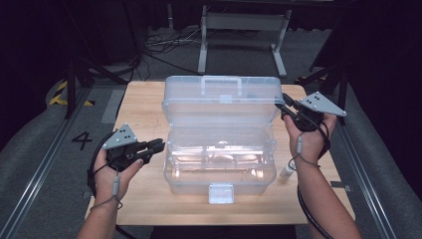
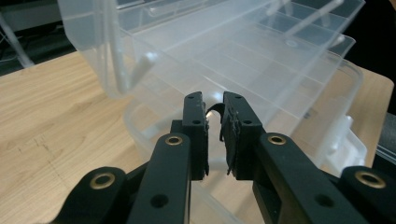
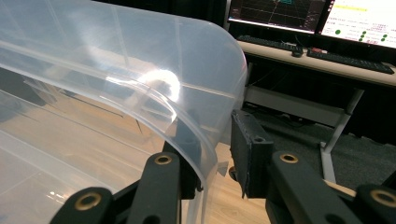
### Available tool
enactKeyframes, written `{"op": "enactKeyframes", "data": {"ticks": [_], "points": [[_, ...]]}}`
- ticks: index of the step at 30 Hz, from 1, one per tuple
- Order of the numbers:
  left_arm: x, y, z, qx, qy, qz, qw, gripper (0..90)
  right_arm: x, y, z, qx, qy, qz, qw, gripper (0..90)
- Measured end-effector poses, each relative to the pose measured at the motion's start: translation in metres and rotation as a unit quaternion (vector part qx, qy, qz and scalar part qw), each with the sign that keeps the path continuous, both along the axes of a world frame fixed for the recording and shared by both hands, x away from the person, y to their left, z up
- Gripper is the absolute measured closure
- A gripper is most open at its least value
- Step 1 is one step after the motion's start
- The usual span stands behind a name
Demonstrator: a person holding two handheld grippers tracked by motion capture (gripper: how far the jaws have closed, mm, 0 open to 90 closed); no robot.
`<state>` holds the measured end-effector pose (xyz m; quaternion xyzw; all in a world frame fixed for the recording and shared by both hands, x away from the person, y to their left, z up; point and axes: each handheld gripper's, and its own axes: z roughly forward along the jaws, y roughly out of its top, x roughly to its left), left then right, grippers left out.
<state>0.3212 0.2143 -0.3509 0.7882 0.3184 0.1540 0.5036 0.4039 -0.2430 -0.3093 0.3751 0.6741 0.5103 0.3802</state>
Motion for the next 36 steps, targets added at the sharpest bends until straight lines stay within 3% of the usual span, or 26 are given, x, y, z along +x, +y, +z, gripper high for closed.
{"op": "enactKeyframes", "data": {"ticks": [6,11,20,28,36], "points": [[-0.015,-0.002,-0.009,0.007,-0.004,-0.027,0.9996,80.0,0.006,0.000,0.003,-0.002,0.010,-0.003,0.9999,74.5],[-0.023,-0.003,-0.021,0.005,0.008,-0.052,0.9986,80.8,0.010,0.000,0.005,0.002,0.020,-0.002,0.9998,74.7],[-0.019,-0.013,-0.042,0.011,0.031,-0.089,0.9955,80.8,0.016,-0.001,0.007,0.009,0.029,-0.002,0.9995,74.9],[-0.015,-0.023,-0.054,0.024,0.042,-0.094,0.9944,80.5,0.022,-0.001,0.006,0.016,0.029,-0.002,0.9994,75.0],[-0.013,-0.026,-0.063,0.041,0.052,-0.074,0.9951,80.7,0.025,0.000,0.007,0.015,0.028,-0.003,0.9995,75.2]]}}
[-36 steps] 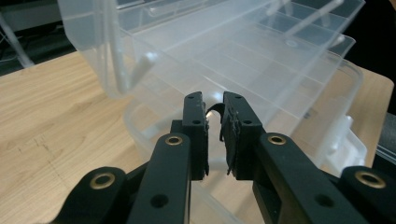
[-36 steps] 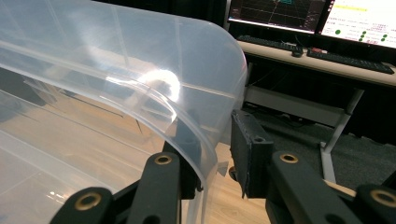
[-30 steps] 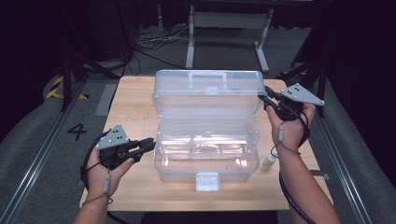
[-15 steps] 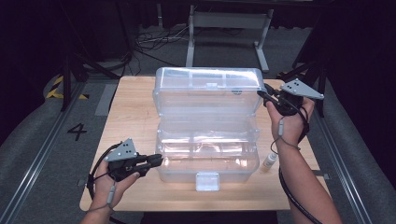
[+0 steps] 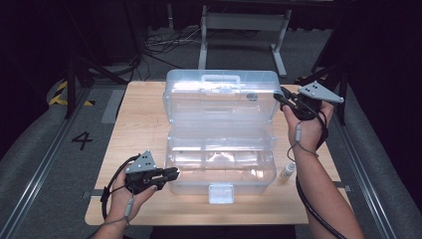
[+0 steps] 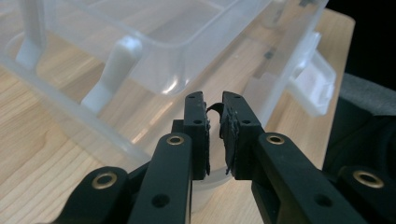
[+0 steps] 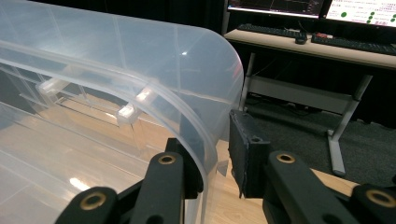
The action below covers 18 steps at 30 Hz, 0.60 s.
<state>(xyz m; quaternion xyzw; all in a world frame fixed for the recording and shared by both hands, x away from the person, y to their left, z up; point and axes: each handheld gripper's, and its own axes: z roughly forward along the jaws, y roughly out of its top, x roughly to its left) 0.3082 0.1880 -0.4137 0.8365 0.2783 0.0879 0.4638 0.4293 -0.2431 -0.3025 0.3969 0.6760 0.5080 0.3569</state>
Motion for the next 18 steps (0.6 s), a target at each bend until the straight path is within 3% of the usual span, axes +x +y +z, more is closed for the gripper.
{"op": "enactKeyframes", "data": {"ticks": [4,18], "points": [[0.001,0.001,-0.003,-0.009,0.003,0.006,0.9999,81.9,0.001,0.000,0.000,-0.001,0.001,0.001,1.0000,75.2],[-0.003,-0.001,-0.008,-0.015,-0.022,0.017,0.9995,82.6,0.010,0.001,0.000,-0.005,-0.004,-0.008,0.9999,77.2]]}}
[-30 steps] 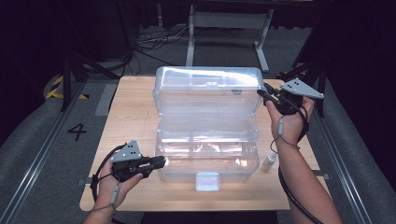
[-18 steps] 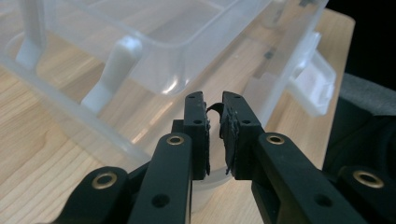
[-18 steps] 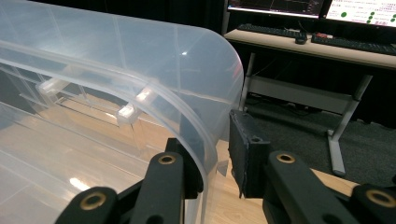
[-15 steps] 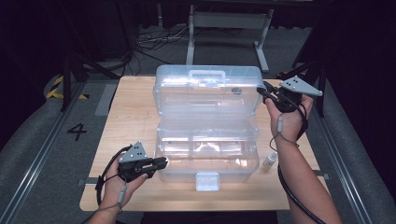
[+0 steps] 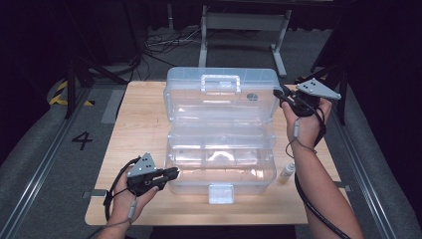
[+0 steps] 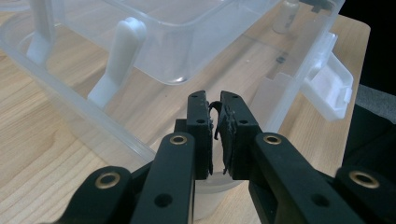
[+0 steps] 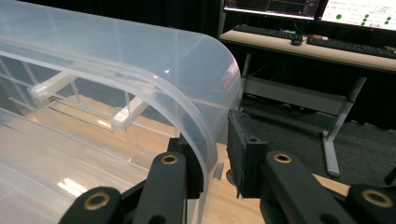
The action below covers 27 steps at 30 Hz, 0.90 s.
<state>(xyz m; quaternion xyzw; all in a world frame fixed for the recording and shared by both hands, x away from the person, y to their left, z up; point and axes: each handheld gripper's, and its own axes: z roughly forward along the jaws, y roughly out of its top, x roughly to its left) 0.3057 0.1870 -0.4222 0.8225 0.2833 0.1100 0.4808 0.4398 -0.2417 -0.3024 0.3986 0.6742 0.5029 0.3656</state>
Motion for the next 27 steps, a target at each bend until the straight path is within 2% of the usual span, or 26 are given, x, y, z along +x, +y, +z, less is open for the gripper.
{"op": "enactKeyframes", "data": {"ticks": [12,27], "points": [[0.000,0.001,-0.001,-0.006,-0.001,-0.003,1.0000,82.7,0.017,0.002,-0.003,0.008,-0.011,-0.008,0.9999,79.2],[0.000,0.001,-0.002,-0.006,-0.004,-0.002,1.0000,82.6,0.040,0.003,-0.009,0.022,-0.014,-0.014,0.9996,81.1]]}}
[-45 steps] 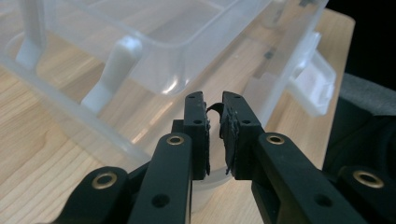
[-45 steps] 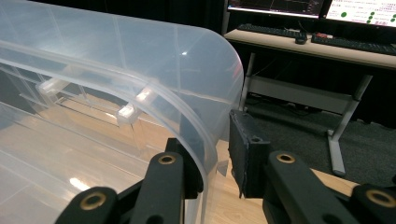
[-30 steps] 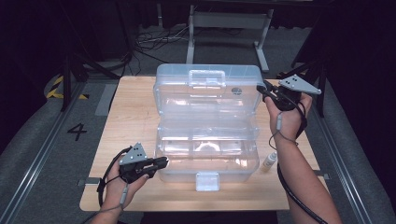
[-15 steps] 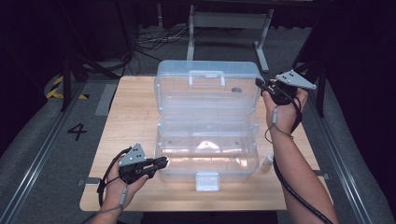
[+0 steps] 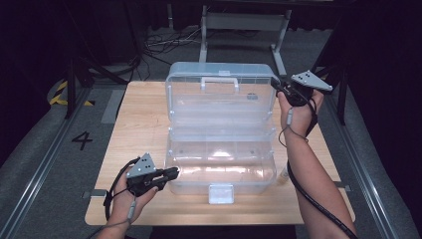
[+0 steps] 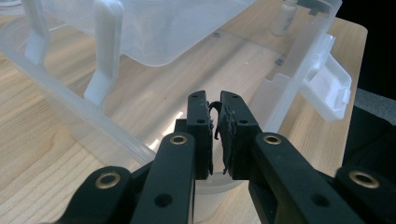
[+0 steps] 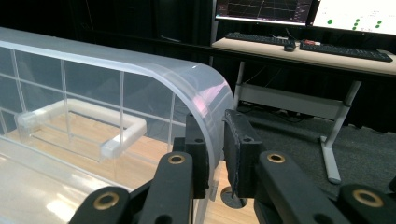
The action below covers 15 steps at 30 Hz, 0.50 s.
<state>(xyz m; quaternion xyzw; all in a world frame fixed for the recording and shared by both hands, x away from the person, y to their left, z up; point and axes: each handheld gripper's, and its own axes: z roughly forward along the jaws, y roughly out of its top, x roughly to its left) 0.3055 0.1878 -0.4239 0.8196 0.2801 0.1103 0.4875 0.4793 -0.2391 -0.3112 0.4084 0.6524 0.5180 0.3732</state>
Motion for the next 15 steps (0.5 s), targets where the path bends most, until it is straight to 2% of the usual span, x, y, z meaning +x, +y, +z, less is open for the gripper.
{"op": "enactKeyframes", "data": {"ticks": [15], "points": [[0.001,-0.001,-0.001,-0.002,-0.002,-0.002,1.0000,82.6,0.024,0.002,-0.006,-0.001,0.002,0.000,1.0000,82.2]]}}
